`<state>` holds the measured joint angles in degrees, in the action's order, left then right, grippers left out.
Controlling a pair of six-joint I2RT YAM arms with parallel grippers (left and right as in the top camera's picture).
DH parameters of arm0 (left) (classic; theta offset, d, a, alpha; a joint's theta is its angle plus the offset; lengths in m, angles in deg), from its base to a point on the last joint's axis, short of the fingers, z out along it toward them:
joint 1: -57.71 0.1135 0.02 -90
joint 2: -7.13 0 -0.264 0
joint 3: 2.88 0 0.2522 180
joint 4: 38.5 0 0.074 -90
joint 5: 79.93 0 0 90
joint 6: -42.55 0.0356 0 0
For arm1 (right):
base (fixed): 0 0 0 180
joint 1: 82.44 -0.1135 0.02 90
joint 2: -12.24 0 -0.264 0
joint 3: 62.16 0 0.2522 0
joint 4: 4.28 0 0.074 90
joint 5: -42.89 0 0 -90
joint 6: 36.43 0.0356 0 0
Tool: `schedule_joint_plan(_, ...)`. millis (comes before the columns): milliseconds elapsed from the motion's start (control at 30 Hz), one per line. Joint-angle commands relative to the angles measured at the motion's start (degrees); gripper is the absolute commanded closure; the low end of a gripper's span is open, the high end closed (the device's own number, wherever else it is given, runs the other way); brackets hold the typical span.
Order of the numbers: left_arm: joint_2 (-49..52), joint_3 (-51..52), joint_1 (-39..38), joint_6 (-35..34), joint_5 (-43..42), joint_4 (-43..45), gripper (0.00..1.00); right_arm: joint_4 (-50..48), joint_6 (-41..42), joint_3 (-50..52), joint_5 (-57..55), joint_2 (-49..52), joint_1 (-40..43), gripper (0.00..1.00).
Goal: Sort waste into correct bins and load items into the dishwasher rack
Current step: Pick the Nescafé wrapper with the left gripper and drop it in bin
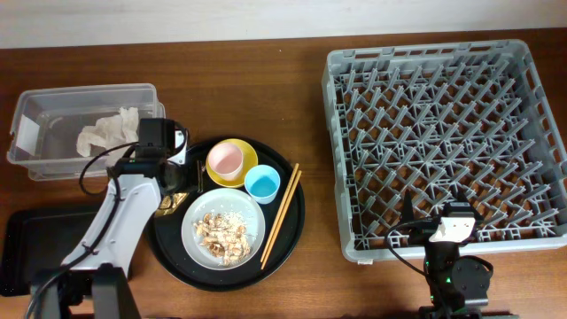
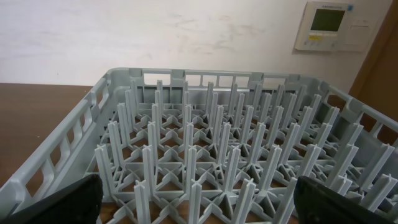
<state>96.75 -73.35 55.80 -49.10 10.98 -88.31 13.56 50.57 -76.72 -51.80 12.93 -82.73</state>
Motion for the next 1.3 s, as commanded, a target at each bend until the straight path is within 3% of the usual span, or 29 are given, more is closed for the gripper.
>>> schedule_joint_plan(0,3.2,0.3,-0.2,4.2,0.4,0.5,0.38,0.2,0.0,0.5,-0.3,-0.4,0.4,0.02)
schedule_joint_plan(200,8.0,0.3,-0.2,7.8,0.4,5.0,0.40,0.2,0.0,0.5,-0.3,-0.4,0.4,0.02)
schedule_joint_plan(533,13.9,0.4,-0.2,7.8,3.0,10.1,0.45,0.2,0.0,0.5,-0.3,-0.4,0.4,0.02)
schedule_joint_plan(567,13.8,0.3,-0.2,7.8,3.0,10.1,0.49,0.2,0.0,0.5,-0.3,-0.4,0.4,0.02)
schedule_joint_plan(600,13.7,0.1,-0.2,7.7,3.0,10.0,0.62,0.2,0.0,0.5,-0.3,-0.4,0.4,0.02)
schedule_joint_plan(633,13.4,-0.5,-0.2,7.3,3.0,9.2,0.84,0.2,0.0,0.5,-0.3,-0.4,0.4,0.02)
schedule_joint_plan(667,12.6,-1.2,-0.2,6.7,3.0,8.1,0.90,0.2,0.0,0.5,-0.3,-0.4,0.4,0.02)
schedule_joint_plan(800,3.3,-4.8,-0.1,4.1,4.0,3.9,0.90,0.2,0.0,0.5,-0.3,-0.4,0.4,0.02)
schedule_joint_plan(933,-8.2,-5.3,1.5,1.8,5.2,8.6,1.00,0.2,0.0,0.5,-0.3,-0.4,0.4,0.02)
schedule_joint_plan(1033,-12.2,-5.3,3.3,0.9,7.4,18.6,1.00,0.2,0.0,0.5,-0.3,-0.4,0.4,0.02)
schedule_joint_plan(1133,-10.4,-5.3,7.3,-10.8,15.5,27.8,1.00,0.2,0.0,0.5,-0.3,-0.4,0.4,0.02)
schedule_joint_plan(1233,-4.4,-5.3,12.2,-18.2,15.4,36.5,0.99,0.2,0.0,0.5,-0.3,-0.4,0.4,0.02)
schedule_joint_plan(1267,-2.7,-5.3,13.4,-18.5,15.4,38.2,0.82,0.2,0.0,0.5,-0.3,-0.4,0.4,0.01)
